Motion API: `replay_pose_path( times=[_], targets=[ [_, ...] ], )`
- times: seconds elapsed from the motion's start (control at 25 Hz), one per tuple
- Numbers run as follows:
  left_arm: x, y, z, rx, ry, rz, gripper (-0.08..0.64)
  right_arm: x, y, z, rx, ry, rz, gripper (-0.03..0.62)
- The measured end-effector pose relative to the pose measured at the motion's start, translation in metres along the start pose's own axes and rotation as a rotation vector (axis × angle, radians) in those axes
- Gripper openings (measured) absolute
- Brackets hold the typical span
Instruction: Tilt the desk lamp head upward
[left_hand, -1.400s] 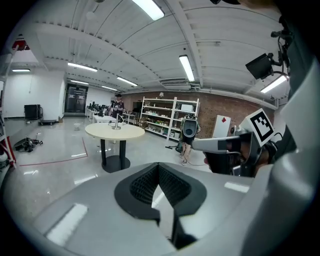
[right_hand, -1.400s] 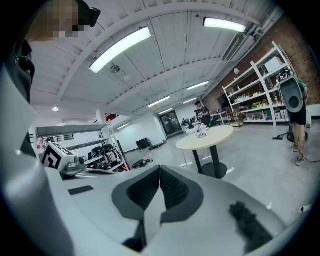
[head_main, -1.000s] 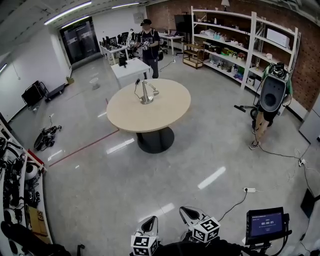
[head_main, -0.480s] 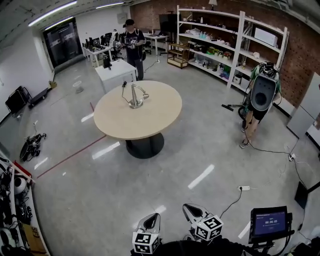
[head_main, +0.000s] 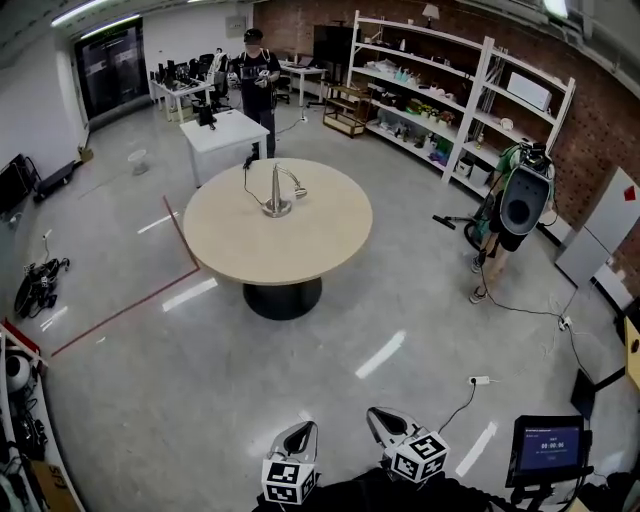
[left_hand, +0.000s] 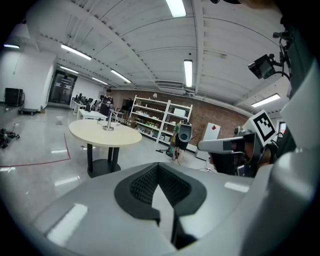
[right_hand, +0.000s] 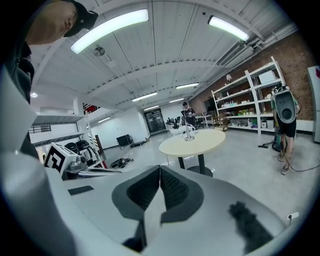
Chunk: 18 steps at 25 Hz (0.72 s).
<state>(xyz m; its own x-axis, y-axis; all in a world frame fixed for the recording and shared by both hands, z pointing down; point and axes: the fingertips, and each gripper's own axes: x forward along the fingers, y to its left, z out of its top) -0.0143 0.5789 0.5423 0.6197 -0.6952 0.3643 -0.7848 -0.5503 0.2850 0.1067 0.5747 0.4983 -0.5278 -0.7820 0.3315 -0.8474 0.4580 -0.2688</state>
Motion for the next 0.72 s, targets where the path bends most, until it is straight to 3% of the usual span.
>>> replay_pose_path(
  times=[0.28, 0.48, 0.6, 0.72],
  targets=[
    [0.0, 0.034, 0.01, -0.034, -0.006, 0.062, 0.006, 0.039, 0.01, 0.009, -0.007, 0.034, 0.059, 0.006],
    [0.023, 0.045, 0.026, -0.023, 0.007, 0.141, 0.006, 0.067, -0.013, 0.021, 0.015, 0.026, 0.142, 0.006],
    [0.059, 0.038, 0.048, -0.001, -0.004, 0.189, 0.006, 0.081, -0.052, 0.043, 0.016, 0.0, 0.184, 0.006],
    [0.132, 0.012, 0.068, 0.03, 0.001, 0.209, 0.006, 0.088, -0.127, 0.07, 0.011, -0.026, 0.213, 0.006]
  ],
)
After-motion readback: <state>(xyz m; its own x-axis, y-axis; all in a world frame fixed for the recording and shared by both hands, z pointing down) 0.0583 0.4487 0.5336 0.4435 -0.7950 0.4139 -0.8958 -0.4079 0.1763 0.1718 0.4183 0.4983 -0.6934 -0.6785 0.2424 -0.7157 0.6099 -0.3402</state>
